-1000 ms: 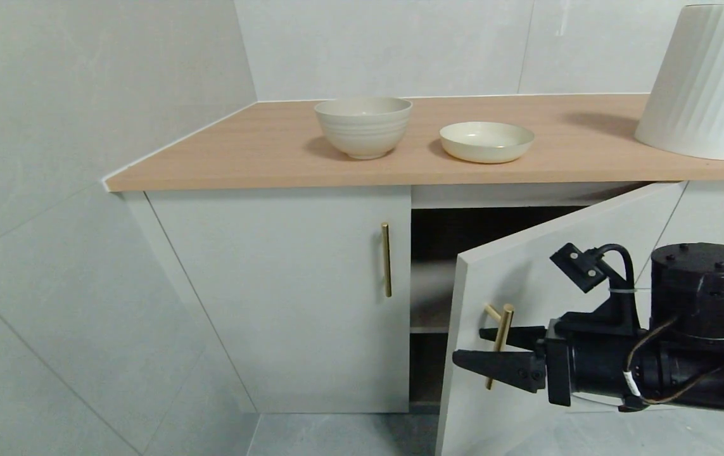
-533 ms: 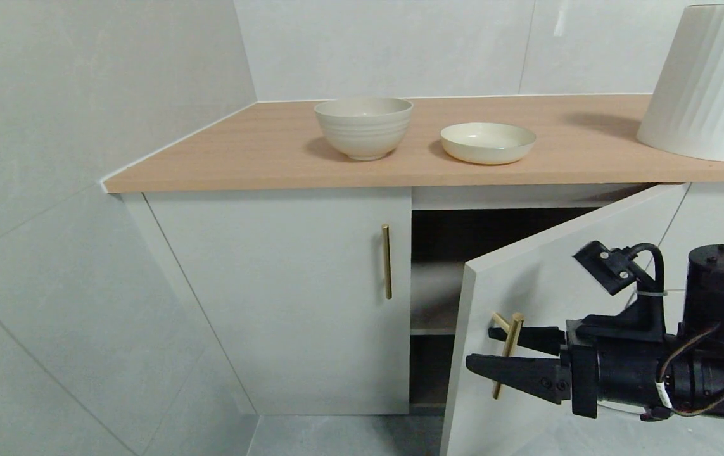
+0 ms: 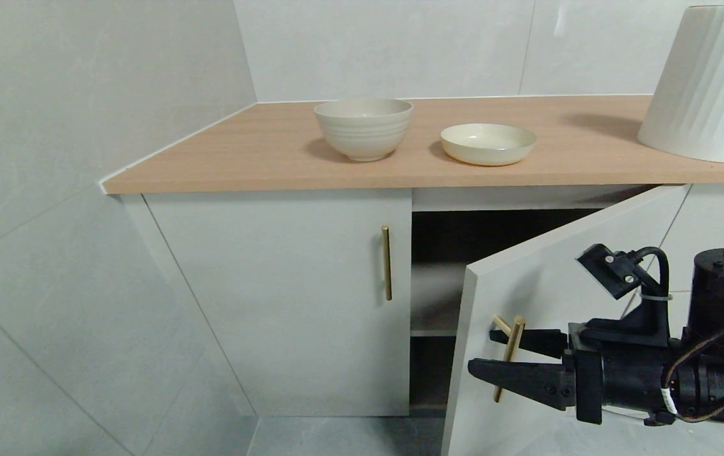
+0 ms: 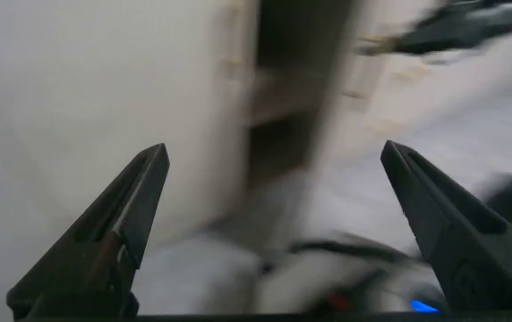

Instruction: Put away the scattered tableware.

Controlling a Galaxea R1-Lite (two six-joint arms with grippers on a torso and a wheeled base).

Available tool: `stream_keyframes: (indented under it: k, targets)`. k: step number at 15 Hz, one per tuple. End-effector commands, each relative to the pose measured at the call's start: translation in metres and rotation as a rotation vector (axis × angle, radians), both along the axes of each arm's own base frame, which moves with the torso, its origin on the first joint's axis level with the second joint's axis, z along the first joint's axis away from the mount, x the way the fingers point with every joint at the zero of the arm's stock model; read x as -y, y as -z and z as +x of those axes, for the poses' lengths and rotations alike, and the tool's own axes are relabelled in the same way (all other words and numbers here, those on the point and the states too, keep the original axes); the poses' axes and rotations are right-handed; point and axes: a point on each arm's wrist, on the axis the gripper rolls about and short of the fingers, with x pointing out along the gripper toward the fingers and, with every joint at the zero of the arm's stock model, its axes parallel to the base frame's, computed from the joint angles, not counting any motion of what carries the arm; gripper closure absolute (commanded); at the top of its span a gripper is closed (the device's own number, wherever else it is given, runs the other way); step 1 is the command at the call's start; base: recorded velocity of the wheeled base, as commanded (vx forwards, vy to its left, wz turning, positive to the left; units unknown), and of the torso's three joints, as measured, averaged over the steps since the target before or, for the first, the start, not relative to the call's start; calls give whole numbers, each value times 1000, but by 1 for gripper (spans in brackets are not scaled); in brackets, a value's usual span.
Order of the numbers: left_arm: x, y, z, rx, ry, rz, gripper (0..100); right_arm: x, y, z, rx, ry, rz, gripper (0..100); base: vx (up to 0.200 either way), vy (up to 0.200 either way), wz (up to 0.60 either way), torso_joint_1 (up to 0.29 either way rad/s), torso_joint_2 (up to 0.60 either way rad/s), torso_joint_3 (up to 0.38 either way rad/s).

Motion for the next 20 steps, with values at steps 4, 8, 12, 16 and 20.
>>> stream_keyframes:
  k: [4,8,12,16,20]
  targets:
    - [24,-47,139,-364,407,-45,0,-1,3,2,-14,2,-9,0,0,0,0,0,0,0]
    - [75,-8,214,-469,510,15,0,0,1,0,-9,2,-5,0,0,0,0,0,0,0]
    - [116,32,242,-554,520,41,0,2,-3,-2,7,2,5,0,0,0,0,0,0,0]
    - [129,31,232,-570,560,20,0,1,-1,-1,1,2,2,0,0,0,0,0,0,0]
    - [131,26,235,-528,558,10,100,1,1,-1,-5,2,-4,0,0,0,0,0,0,0]
